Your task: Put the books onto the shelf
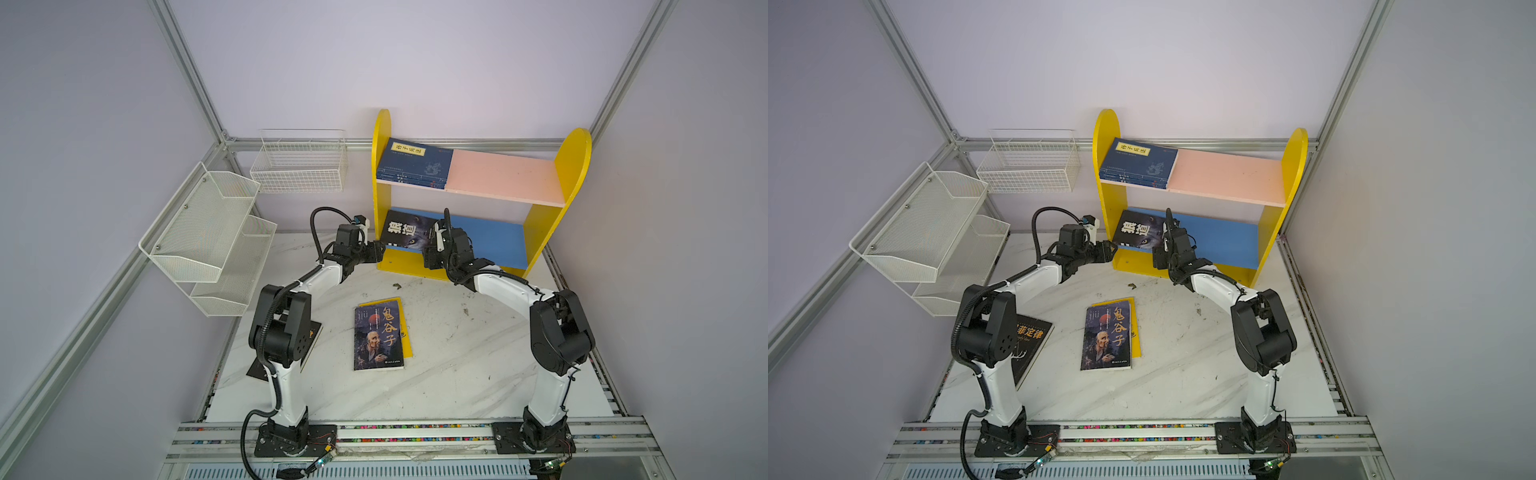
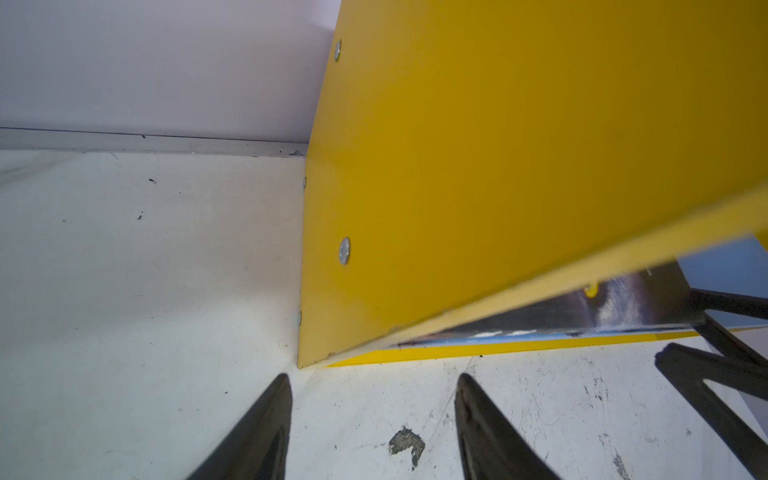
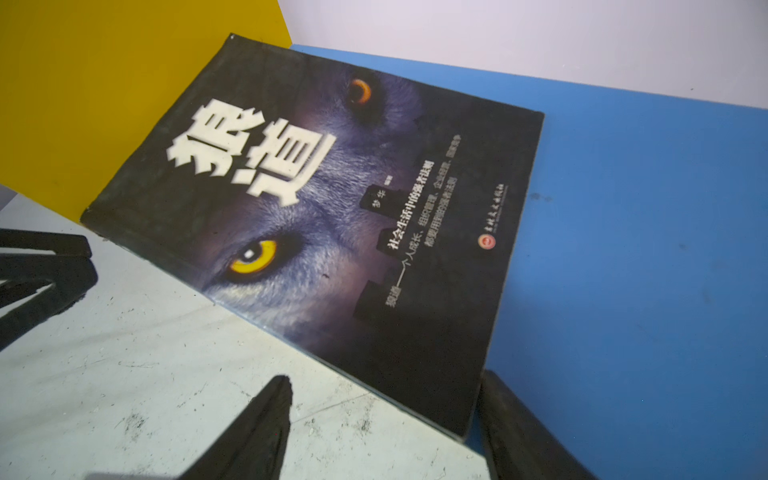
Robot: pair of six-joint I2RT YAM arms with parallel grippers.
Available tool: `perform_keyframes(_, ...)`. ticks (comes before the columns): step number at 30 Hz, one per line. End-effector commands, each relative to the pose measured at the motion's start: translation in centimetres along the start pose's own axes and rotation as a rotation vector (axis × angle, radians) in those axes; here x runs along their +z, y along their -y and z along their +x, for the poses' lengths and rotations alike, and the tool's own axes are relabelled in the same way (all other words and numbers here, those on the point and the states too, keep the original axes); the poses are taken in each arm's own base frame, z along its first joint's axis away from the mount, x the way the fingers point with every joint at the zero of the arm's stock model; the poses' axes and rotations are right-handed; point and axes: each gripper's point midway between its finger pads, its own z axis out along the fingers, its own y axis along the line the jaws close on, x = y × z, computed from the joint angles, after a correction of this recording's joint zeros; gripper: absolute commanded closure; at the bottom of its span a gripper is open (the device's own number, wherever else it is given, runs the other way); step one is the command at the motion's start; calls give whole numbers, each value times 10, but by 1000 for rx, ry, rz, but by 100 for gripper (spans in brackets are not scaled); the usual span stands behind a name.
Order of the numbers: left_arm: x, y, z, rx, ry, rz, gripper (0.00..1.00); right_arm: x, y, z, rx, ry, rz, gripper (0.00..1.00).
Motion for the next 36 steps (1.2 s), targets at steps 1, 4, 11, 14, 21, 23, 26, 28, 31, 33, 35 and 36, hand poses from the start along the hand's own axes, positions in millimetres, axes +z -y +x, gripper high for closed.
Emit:
perform_keyframes(1, -16, 13, -59, 40, 145, 13, 39, 0, -11, 7, -5, -24, -44, 27)
perform_keyframes(4, -24, 14, -56, 38, 138, 9, 35, -11, -11, 5, 1, -28, -44, 22)
perform_keyframes(11, -74, 16, -8, 7, 15, 10, 17, -56, -16, 7, 152, -78, -71, 19)
perform_keyframes(14, -99, 16, 37, -45, -107, 17, 12, -73, -37, 21, 228, -89, -156, 19)
perform_keyframes(21, -139, 29, 137, -210, -348, 146, 8, -87, -70, 89, 186, -252, -237, 20)
perform_keyframes(23, -150, 32, 158, -240, -399, 171, 6, -85, -77, 108, 175, -301, -277, 21)
perform_keyframes(26, -154, 23, 192, -290, -475, 146, 6, -78, -81, 131, 165, -348, -301, 23)
perform_keyframes(28, -155, 20, 204, -306, -482, 139, 6, -78, -90, 135, 165, -365, -337, 24)
perform_keyframes(31, -158, 13, 218, -307, -480, 119, 5, -81, -110, 143, 152, -390, -399, 25)
perform_keyframes(33, -159, 10, 231, -316, -507, 110, 5, -81, -121, 154, 137, -425, -427, 25)
perform_keyframes(35, -155, 17, 231, -339, -509, 156, 7, -76, -131, 169, 117, -465, -436, 26)
perform_keyframes(36, -153, 17, 232, -346, -514, 157, 7, -73, -134, 176, 107, -485, -441, 28)
